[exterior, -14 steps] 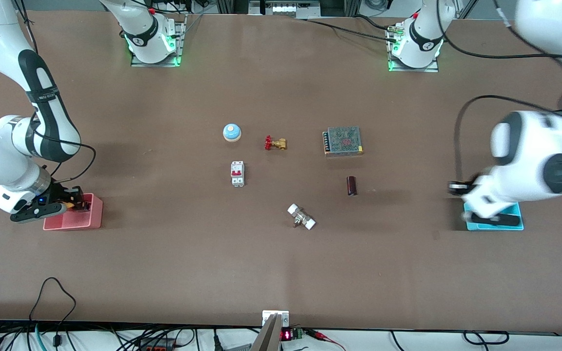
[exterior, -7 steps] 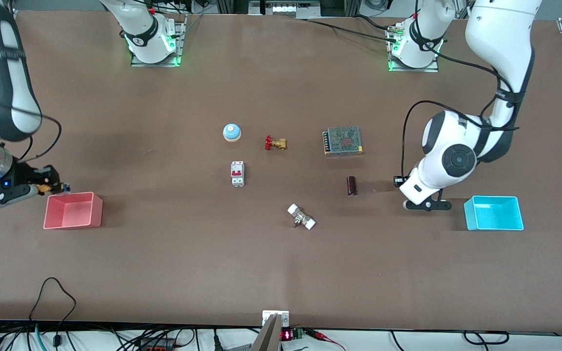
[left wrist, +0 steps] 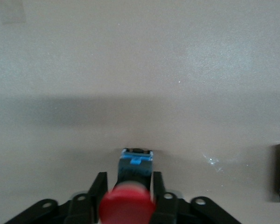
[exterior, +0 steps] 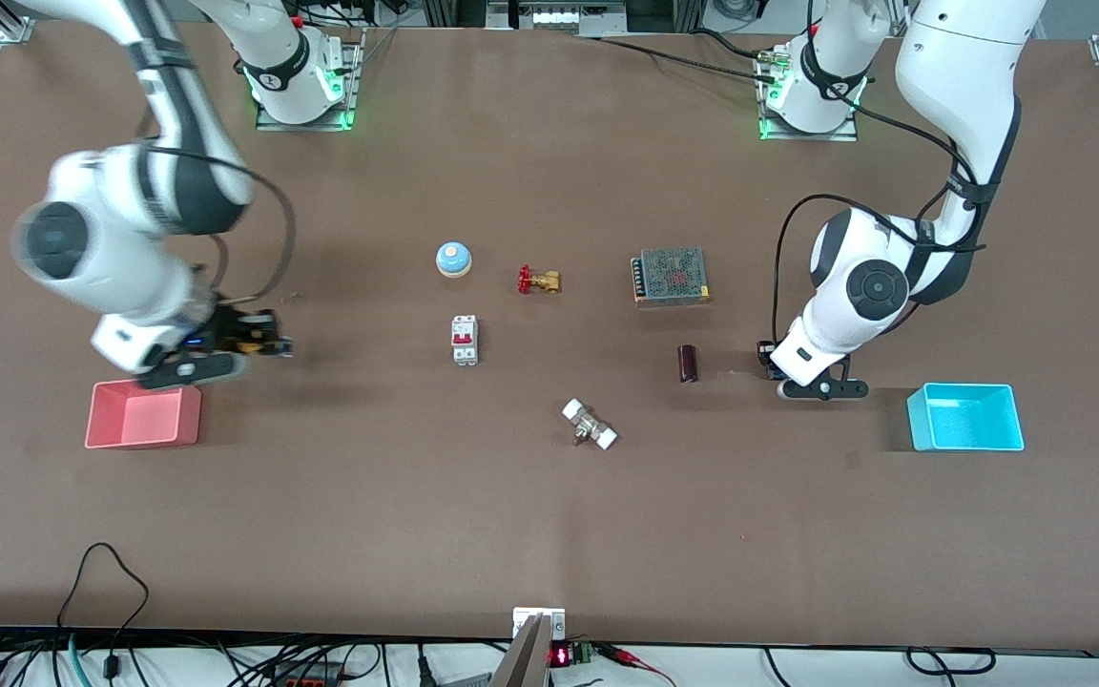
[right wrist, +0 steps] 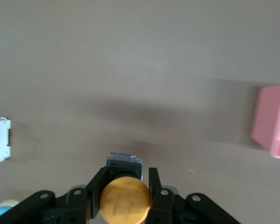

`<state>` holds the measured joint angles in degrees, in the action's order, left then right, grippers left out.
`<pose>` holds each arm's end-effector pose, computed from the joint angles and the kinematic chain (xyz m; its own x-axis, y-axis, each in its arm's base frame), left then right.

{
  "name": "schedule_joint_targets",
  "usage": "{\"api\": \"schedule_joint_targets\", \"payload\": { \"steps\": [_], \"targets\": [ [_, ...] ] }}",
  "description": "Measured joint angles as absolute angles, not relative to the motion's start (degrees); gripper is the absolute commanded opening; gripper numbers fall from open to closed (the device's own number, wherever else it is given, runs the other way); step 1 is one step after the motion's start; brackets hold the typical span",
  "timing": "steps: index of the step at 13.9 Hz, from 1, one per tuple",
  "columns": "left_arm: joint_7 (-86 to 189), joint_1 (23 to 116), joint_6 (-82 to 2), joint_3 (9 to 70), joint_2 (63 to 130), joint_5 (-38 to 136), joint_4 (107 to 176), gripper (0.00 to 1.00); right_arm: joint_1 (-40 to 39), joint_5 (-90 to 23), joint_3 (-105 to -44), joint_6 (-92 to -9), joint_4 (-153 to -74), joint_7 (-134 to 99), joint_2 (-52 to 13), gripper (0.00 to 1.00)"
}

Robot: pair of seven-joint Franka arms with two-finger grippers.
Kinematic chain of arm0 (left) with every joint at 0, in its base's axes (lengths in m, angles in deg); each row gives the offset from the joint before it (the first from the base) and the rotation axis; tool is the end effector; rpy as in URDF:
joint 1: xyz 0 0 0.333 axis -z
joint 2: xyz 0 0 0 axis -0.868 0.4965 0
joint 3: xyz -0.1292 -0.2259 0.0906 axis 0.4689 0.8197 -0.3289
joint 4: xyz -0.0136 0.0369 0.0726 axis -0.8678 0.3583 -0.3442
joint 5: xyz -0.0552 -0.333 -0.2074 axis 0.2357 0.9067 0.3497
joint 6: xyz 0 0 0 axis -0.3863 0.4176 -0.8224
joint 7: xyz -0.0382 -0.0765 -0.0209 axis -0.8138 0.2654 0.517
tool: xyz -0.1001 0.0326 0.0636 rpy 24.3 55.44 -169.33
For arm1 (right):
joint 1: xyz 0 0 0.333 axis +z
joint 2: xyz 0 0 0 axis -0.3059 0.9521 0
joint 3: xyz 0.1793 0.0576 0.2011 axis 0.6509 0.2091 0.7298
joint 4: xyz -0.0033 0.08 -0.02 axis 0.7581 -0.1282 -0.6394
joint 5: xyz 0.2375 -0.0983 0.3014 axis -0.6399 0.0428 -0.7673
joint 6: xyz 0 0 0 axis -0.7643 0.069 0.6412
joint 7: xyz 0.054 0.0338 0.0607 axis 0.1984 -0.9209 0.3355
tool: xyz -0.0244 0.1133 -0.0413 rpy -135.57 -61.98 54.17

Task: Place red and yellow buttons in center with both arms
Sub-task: 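Place the red button with the left gripper while the right gripper carries yellow, then place the yellow button with the right gripper while the left gripper rises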

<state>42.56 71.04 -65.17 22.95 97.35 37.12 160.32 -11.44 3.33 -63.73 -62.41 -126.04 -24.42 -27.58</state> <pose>0.5582 -0.1229 0.1483 0.9990 0.0200 -0.0396 0.0190 -0.9995 -0.0268 0.5886 0.1233 0.2876 0.9857 0.1684 0.0071 0.1686 -0.9853 -0.0275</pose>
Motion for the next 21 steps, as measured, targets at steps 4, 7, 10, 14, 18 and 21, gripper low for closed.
{"api": "schedule_joint_targets", "payload": {
  "steps": [4,7,10,14,18,21],
  "targets": [
    [42.3,71.0,-65.8,22.9,96.2,37.1,159.9,1.00,-6.5,10.1,-63.7,-73.2,-133.2,-31.7,-26.3,0.25],
    [42.2,70.9,-58.3,22.4,92.7,37.1,155.5,1.00,-6.1,19.8,-63.7,-77.4,-135.7,-39.7,-24.4,0.25],
    [42.2,70.9,-39.4,22.1,91.0,37.1,142.8,1.00,-5.7,22.5,-63.7,-79.3,-135.7,-42.9,-23.2,0.25],
    [43.4,70.9,-28.6,22.0,91.0,36.4,133.3,1.00,-5.6,22.6,-63.7,-82.3,-135.7,-44.3,-21.2,0.26],
    [49.4,70.5,-15.2,21.6,90.7,33.1,125.1,1.00,-5.5,22.7,-63.8,-84.7,-135.7,-44.5,-19.5,0.30],
    [53.9,68.5,-9.9,21.6,88.1,33.2,121.7,1.00,-5.5,22.7,-63.8,-84.8,-135.7,-45.0,-19.5,0.70]
  ]
}}
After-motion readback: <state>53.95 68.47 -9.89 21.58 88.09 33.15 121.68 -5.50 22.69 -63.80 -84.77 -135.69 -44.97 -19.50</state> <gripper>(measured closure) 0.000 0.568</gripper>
